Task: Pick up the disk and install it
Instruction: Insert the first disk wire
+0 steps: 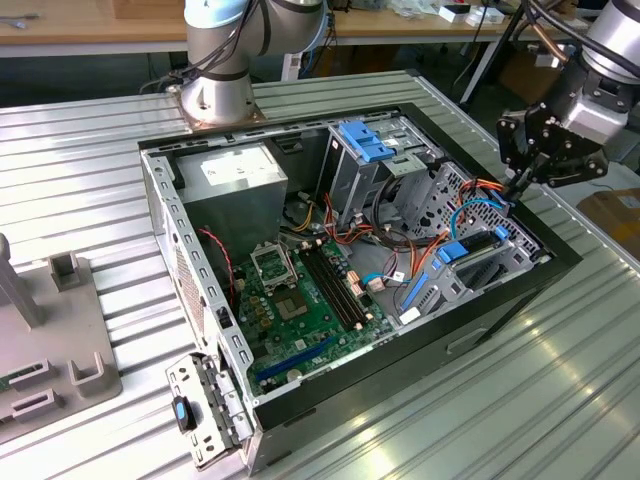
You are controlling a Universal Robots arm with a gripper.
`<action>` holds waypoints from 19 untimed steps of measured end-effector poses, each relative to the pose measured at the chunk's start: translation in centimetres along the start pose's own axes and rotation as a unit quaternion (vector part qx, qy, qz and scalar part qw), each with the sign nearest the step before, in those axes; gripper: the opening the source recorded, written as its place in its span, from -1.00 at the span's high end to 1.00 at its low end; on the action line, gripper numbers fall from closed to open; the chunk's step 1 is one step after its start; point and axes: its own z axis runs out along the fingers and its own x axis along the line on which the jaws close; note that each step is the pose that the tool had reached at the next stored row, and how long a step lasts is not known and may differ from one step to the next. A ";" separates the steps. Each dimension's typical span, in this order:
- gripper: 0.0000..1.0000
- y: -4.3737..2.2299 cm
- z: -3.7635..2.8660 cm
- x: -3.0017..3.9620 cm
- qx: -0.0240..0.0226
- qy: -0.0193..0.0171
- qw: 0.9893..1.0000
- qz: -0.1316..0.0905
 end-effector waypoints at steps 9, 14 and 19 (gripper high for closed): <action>0.65 0.00 0.05 0.00 0.000 0.005 0.998 0.061; 0.65 0.85 -0.03 -0.46 0.000 0.006 0.998 0.064; 0.65 1.07 0.03 -0.57 -0.001 0.007 0.997 0.079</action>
